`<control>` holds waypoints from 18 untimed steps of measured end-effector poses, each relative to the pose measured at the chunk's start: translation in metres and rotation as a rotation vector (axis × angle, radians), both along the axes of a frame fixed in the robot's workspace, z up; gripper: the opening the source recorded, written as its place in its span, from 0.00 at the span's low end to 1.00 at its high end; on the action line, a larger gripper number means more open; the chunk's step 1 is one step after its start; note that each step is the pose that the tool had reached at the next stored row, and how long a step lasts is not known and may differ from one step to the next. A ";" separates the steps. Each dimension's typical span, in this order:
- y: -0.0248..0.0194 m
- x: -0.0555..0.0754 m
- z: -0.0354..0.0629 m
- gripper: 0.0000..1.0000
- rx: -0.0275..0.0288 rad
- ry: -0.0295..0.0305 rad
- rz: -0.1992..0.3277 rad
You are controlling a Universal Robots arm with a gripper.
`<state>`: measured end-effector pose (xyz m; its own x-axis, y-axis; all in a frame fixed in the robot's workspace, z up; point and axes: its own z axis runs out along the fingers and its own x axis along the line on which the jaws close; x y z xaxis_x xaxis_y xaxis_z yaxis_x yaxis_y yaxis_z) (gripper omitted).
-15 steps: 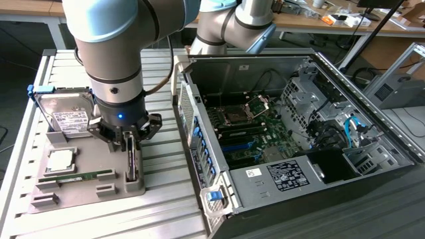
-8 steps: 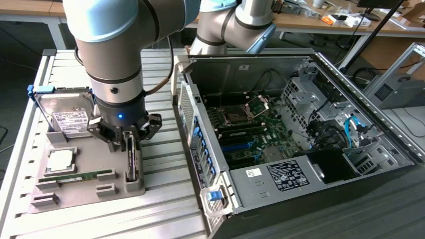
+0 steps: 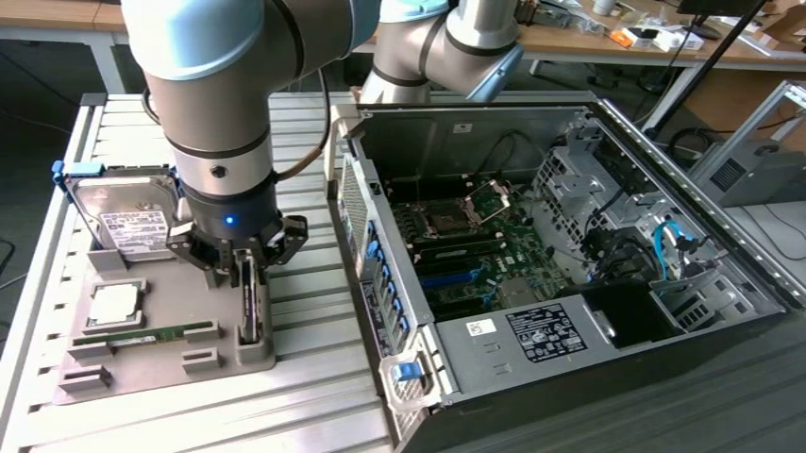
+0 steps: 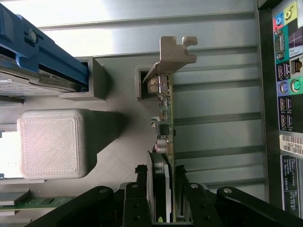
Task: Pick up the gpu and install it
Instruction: 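Pick up the gpu and move the gpu toward the slot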
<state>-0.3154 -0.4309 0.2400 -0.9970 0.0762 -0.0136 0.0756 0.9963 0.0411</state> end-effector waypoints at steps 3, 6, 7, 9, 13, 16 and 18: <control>0.0000 0.000 0.0000 0.36 0.0000 0.0000 0.000; 0.0000 0.000 0.0000 0.36 0.0000 0.0000 0.000; 0.0000 0.000 0.0000 0.36 0.0000 0.0000 0.000; 0.0000 0.000 0.0000 0.36 0.0000 0.0000 0.000; 0.0000 0.000 0.0001 0.27 -0.0001 0.0001 0.000; 0.0000 0.000 0.0000 0.27 0.0000 0.0000 0.000; 0.0000 0.000 0.0000 0.27 0.0000 0.0000 0.000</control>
